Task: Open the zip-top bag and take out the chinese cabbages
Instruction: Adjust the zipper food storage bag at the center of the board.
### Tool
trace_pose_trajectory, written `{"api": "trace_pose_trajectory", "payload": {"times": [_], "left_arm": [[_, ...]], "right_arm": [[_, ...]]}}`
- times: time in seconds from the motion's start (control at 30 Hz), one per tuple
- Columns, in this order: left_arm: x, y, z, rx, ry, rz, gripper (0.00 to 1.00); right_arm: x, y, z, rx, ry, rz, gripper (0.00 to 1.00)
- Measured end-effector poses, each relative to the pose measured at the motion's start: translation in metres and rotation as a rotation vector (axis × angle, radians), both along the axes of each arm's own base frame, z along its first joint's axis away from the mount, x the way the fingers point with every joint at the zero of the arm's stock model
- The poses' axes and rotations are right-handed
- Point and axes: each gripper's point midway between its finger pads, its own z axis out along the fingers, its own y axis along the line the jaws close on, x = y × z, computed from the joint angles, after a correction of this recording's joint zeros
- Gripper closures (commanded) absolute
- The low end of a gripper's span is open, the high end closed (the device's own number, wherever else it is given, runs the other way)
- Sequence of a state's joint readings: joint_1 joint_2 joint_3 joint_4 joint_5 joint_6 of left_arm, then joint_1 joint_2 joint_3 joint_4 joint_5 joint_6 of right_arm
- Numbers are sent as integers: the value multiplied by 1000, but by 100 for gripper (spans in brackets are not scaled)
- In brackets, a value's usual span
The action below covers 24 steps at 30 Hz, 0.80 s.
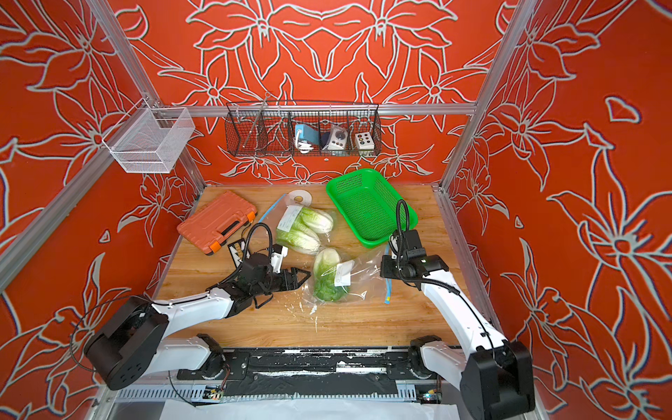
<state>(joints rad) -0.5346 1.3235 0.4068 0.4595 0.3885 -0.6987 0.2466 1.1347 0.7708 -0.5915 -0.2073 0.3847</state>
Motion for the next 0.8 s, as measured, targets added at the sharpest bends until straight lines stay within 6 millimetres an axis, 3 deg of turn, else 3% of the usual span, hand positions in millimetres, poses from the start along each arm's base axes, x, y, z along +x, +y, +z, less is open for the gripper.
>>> {"api": "trace_pose_trajectory", "payload": {"times": [0.1,0.3,0.43,0.57,0.8], "left_arm": [[2,-8,-3,-26,18,-24,8],[10,-24,-16,-63,78,-59,28],[12,-32,-14,-102,97,-81,54],[17,-39,-5,-128,81,-98,97],[17,-37,-5,-136,77,-94,100]], "right_arm": [[6,8,-12,28,26,18,100],[14,20,-31,65,66,45,100],[17,25,-38,80,80,65,100],[18,27,-42,87,90,72,100],[23,36,-35,121,49,122,100]]}}
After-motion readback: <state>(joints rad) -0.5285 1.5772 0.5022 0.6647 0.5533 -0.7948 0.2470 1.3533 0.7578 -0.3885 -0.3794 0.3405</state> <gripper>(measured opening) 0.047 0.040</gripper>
